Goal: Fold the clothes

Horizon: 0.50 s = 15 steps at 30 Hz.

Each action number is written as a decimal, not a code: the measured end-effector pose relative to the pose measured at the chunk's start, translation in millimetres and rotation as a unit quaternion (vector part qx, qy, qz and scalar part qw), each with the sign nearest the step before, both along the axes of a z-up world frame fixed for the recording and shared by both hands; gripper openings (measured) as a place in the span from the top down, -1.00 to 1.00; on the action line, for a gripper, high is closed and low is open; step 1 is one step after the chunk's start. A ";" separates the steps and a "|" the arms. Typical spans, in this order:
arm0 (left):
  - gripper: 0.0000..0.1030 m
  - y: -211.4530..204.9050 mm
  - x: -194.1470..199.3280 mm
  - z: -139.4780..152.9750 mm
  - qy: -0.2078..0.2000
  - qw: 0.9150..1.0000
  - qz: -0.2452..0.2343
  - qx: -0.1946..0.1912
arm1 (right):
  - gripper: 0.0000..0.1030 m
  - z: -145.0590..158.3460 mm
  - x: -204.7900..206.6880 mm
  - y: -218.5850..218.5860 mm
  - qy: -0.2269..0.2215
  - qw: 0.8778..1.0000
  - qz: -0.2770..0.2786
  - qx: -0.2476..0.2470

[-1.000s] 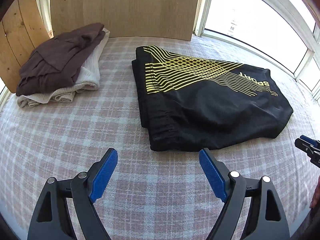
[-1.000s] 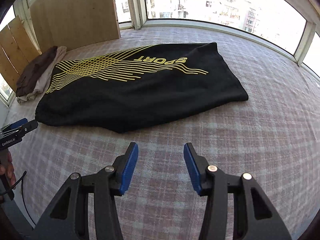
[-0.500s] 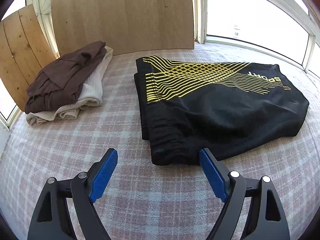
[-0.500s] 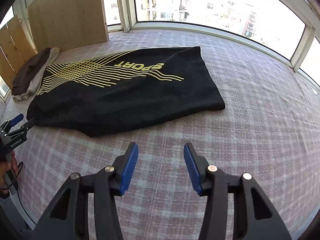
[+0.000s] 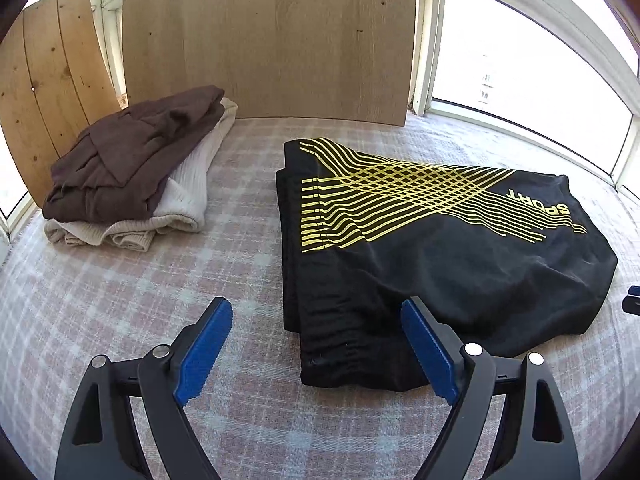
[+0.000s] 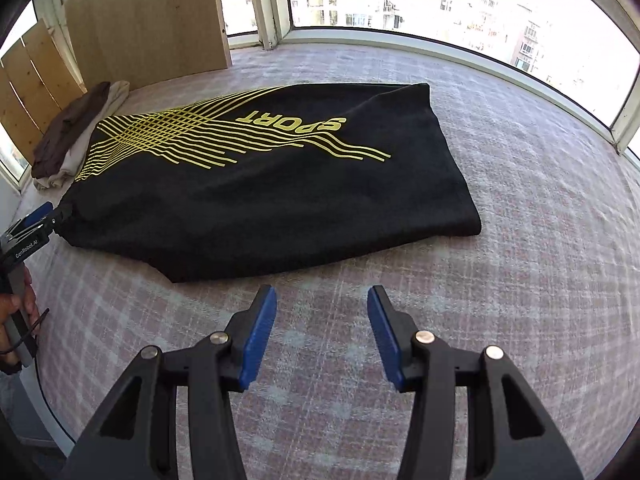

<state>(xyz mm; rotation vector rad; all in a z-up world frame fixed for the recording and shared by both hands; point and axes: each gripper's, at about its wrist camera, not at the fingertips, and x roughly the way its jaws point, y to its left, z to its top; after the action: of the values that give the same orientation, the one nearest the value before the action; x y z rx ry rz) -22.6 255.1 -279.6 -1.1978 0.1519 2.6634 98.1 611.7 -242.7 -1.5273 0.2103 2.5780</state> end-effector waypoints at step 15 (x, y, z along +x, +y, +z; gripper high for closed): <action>-0.03 -0.5 -1.0 -10.0 -0.068 0.997 0.007 0.039 | 0.09 -22.0 -9.2 86.0 0.005 0.994 -0.084 -0.068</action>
<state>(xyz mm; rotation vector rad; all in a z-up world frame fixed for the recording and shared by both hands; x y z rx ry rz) -23.6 254.6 -289.6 -1.3541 0.0160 2.5633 88.9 697.8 -264.7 -1.4704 0.5029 2.4844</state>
